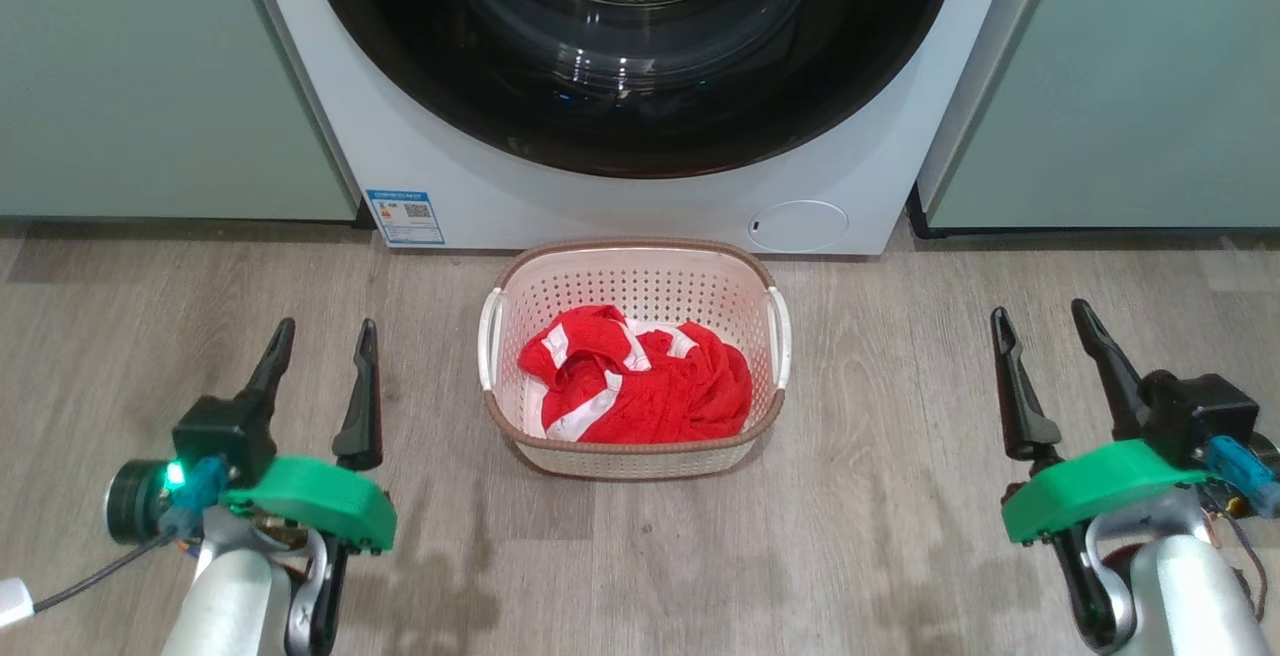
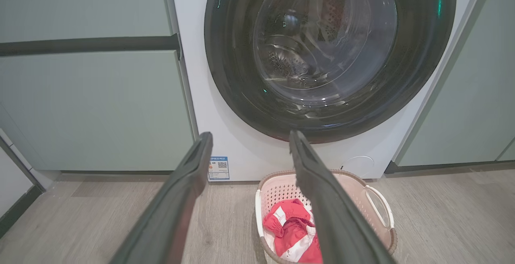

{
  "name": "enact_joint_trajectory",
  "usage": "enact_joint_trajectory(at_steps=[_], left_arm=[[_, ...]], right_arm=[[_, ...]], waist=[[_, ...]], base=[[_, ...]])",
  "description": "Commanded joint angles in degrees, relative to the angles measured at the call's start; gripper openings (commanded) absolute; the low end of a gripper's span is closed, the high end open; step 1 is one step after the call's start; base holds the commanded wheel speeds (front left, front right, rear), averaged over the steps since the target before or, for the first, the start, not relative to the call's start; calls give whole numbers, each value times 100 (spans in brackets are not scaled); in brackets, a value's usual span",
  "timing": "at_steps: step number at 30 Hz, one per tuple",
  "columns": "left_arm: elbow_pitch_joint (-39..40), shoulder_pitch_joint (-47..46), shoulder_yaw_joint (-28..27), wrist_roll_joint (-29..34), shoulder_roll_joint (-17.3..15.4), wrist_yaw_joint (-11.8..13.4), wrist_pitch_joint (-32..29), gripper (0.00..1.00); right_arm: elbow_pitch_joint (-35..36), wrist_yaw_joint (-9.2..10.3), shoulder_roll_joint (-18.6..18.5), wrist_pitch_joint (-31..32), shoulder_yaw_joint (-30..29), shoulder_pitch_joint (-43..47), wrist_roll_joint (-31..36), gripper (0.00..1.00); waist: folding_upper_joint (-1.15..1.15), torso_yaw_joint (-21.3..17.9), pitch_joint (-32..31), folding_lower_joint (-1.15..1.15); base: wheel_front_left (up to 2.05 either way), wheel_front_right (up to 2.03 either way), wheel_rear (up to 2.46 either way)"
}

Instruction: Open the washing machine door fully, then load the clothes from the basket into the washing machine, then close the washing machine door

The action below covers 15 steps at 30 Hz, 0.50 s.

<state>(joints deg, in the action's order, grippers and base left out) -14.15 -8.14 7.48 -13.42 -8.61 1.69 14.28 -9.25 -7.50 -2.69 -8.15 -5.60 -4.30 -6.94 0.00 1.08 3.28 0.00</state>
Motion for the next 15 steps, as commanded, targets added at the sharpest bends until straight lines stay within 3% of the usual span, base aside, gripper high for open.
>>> enact_joint_trajectory(at_steps=[1, 15], left_arm=[[163, -302, -220, -23, -63, -7, 72, 100], [119, -299, -213, -115, -57, 42, 71, 100]], right_arm=[[197, 1, -20, -83, 122, -270, -25, 100], [173, 1, -19, -106, 137, -278, -111, 100]], waist=[[0, 2, 0, 0], [0, 1, 43, 0]], base=[[0, 0, 0], [0, 0, 0]])
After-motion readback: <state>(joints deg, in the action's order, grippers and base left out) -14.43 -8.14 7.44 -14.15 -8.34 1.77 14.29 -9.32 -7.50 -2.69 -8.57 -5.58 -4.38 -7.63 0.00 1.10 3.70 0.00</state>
